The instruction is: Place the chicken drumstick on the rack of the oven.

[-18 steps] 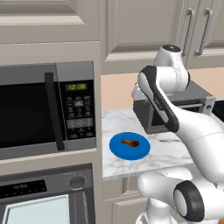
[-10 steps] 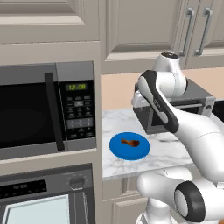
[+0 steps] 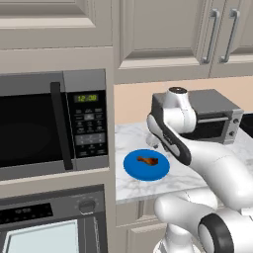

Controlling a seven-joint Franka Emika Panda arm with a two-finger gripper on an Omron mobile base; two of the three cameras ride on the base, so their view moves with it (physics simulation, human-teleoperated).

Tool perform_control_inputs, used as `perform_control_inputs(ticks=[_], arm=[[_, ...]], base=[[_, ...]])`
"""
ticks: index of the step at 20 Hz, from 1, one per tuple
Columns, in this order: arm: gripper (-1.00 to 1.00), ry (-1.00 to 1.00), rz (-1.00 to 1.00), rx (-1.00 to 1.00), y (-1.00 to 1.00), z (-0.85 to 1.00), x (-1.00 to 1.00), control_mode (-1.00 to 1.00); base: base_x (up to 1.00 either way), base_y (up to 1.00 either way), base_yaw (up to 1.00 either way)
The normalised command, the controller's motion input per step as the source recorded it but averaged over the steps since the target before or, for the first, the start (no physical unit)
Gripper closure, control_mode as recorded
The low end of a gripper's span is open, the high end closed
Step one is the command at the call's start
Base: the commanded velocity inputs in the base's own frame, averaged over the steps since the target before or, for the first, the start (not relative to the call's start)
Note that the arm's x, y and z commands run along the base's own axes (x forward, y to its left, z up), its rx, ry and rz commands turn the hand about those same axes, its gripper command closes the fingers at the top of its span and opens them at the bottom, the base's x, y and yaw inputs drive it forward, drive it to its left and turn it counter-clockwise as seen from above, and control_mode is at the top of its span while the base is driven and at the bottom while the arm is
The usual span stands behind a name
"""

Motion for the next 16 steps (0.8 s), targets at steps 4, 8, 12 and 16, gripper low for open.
perform_control_inputs(ticks=[4, 8, 12, 16], arm=[[-1.0, 0.01, 0.22, 0.0, 0.0, -0.64, 0.21, -1.0], [-1.0, 0.04, 0.18, -0.09, 0.0, -0.57, 0.34, -1.0], [-1.0, 0.04, 0.13, -0.09, 0.0, -0.45, 0.49, -1.0], [-1.0, 0.04, 0.13, -0.01, -0.03, -0.41, 0.42, -1.0]], base=[[0.0, 0.0, 0.0], [0.0, 0.0, 0.0], [0.0, 0.0, 0.0], [0.0, 0.0, 0.0]])
